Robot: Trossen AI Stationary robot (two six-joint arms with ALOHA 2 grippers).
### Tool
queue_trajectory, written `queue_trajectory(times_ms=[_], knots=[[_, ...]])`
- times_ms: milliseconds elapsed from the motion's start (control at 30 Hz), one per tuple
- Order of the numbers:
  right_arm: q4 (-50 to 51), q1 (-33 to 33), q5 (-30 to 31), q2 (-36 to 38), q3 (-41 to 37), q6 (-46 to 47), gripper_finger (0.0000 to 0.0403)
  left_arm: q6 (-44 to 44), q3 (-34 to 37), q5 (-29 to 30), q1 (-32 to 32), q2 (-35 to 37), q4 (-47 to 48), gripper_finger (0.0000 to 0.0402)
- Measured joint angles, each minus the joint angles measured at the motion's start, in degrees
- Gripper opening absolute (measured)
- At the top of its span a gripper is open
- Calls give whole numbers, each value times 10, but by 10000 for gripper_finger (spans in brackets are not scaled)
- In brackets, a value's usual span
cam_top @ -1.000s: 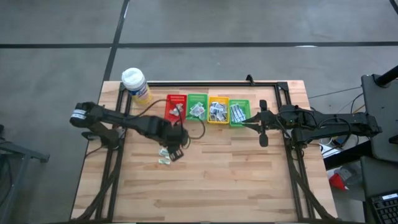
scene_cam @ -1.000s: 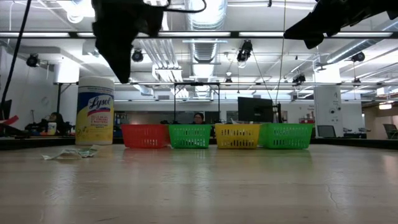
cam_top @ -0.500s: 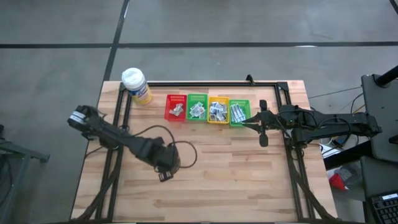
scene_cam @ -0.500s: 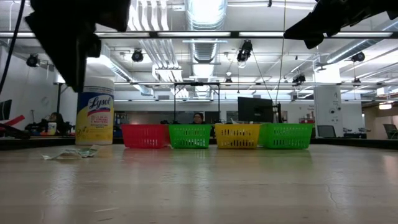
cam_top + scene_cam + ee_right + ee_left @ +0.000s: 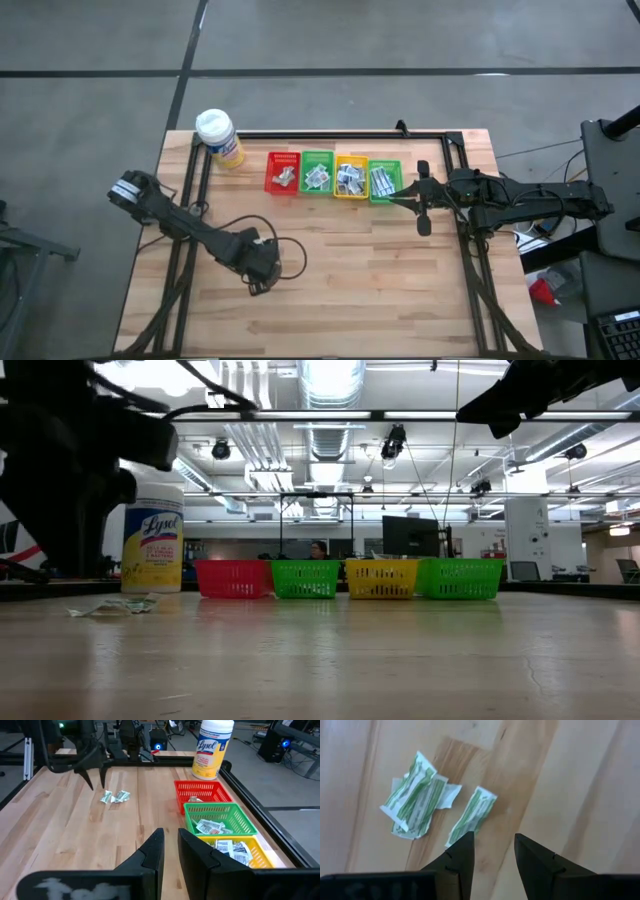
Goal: Pick & Place First Aid Supplies
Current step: Put the green bandage into the red bin
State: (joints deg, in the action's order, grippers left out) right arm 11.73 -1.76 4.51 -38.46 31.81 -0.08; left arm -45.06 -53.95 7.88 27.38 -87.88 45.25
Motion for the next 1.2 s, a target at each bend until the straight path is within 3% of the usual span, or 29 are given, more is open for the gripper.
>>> queue_trajectory(times_ms=[300,1200], knots=[[0,0,0,0,0,0,52,1,24,28,0,0,-14,133],[0,0,0,0,0,0,52,-22,108,10,0,2,-100,133]])
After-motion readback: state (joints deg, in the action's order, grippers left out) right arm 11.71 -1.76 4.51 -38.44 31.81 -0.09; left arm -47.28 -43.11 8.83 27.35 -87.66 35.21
